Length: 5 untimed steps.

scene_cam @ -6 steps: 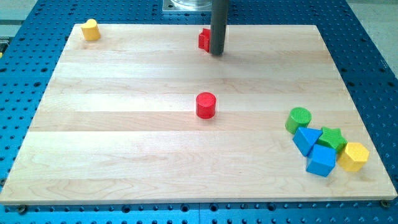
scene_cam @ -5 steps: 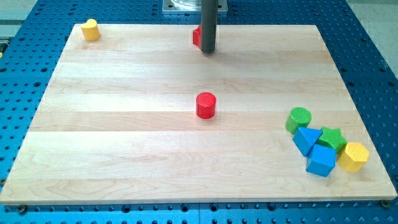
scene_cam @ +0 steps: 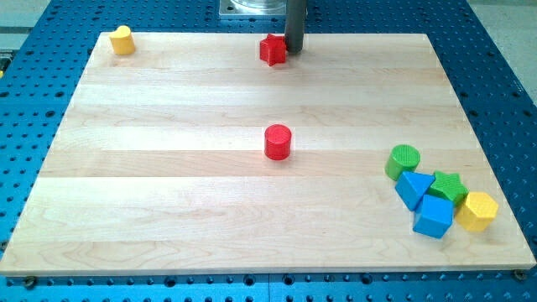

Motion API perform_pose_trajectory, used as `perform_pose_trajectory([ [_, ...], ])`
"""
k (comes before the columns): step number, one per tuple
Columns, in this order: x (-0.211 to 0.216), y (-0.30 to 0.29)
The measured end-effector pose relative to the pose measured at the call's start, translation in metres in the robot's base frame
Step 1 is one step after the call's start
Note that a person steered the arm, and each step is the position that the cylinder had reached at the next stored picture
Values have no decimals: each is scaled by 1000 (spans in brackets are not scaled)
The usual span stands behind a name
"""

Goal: Slightly move the red star to the left

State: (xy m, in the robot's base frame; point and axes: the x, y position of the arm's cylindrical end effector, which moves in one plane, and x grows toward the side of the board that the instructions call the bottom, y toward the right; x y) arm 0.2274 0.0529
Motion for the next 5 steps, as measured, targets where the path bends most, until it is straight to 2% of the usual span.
perform_pose_trajectory([
  [5,18,-8],
])
